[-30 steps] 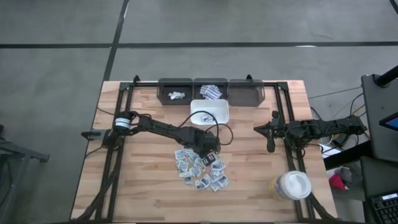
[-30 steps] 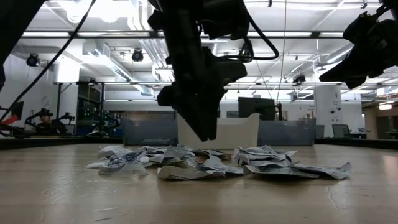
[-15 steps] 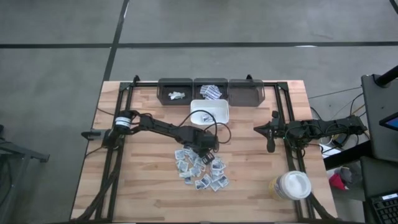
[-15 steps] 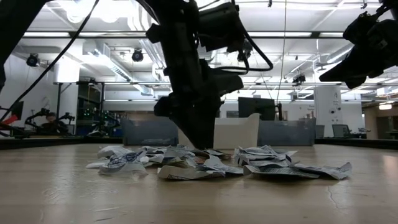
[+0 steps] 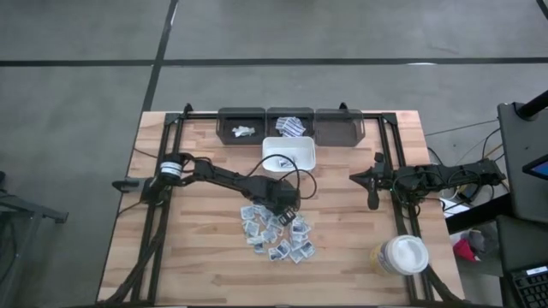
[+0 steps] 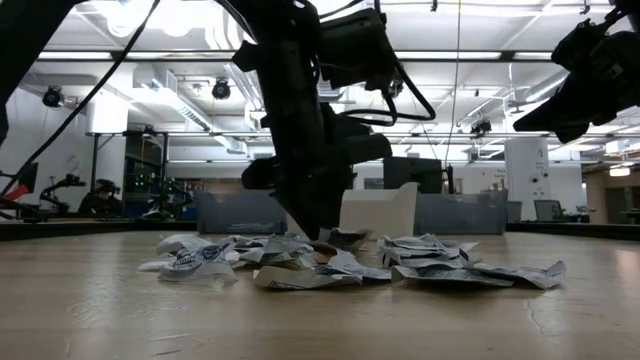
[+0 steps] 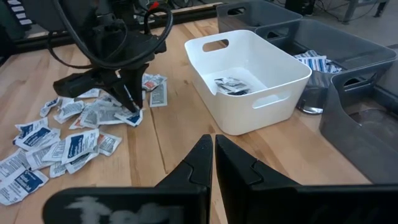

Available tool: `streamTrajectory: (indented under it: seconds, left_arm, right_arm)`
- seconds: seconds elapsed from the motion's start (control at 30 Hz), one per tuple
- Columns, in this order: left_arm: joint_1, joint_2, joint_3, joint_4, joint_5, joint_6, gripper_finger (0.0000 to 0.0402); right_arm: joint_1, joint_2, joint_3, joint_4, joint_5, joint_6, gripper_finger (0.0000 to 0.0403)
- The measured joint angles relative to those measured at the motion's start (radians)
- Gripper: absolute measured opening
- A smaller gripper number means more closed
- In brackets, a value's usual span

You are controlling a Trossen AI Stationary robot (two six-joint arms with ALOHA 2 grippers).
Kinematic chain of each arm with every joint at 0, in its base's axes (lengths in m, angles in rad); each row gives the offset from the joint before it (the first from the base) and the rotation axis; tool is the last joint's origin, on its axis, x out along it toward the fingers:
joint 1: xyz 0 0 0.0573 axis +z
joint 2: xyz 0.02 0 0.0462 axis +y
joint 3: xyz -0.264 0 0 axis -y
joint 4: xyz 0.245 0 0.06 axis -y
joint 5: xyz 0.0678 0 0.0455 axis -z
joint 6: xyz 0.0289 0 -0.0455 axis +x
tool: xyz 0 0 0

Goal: Pick & Place First Aid Supplies
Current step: Put the blue alcohol pad into the white bin

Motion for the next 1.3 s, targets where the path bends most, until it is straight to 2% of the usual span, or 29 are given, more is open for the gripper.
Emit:
streamTrajectory:
  seconds: [0.17, 0.4, 0.47, 0.63, 0.73, 0.87, 0.97, 1.17, 1.3]
  left_arm:
    - [0.001, 0.006, 0.033, 0.004, -0.003, 0.051, 0.0008]
    - [0.002, -0.004, 0.076, 0.008, -0.002, 0.088, 0.0001]
    - [0.002, -0.018, 0.095, 0.011, 0.002, 0.164, 0.0001]
    - [-0.007, -0.046, 0.144, 0.09, 0.037, 0.471, 0.0]
    - [-0.009, -0.046, 0.164, 0.208, 0.033, 0.536, 0.0]
    - [-0.002, -0.046, 0.168, 0.433, -0.1, 0.457, 0.0]
    - [0.008, -0.046, 0.17, 0.522, -0.227, 0.354, 0.0]
    - [0.038, -0.047, 0.198, 0.432, -0.44, 0.07, 0.0]
    - [0.073, -0.048, 0.222, 0.274, -0.486, -0.111, 0.0]
  right_arm:
    - [0.0, 0.0, 0.0, 0.0, 0.0, 0.0, 0.0018]
    - [0.0, 0.0, 0.0, 0.0, 0.0, 0.0, 0.0018]
    - [0.0, 0.0, 0.0, 0.0, 0.0, 0.0, 0.0018]
    - [0.0, 0.0, 0.0, 0.0, 0.0, 0.0, 0.0018]
    - [0.0, 0.0, 0.0, 0.0, 0.0, -0.003, 0.0018]
    - [0.0, 0.0, 0.0, 0.0, 0.0, -0.001, 0.0018]
    - [0.0, 0.0, 0.0, 0.0, 0.0, -0.001, 0.0018]
    - [0.0, 0.0, 0.0, 0.0, 0.0, -0.003, 0.0018]
    - [0.0, 0.0, 0.0, 0.0, 0.0, -0.003, 0.0018]
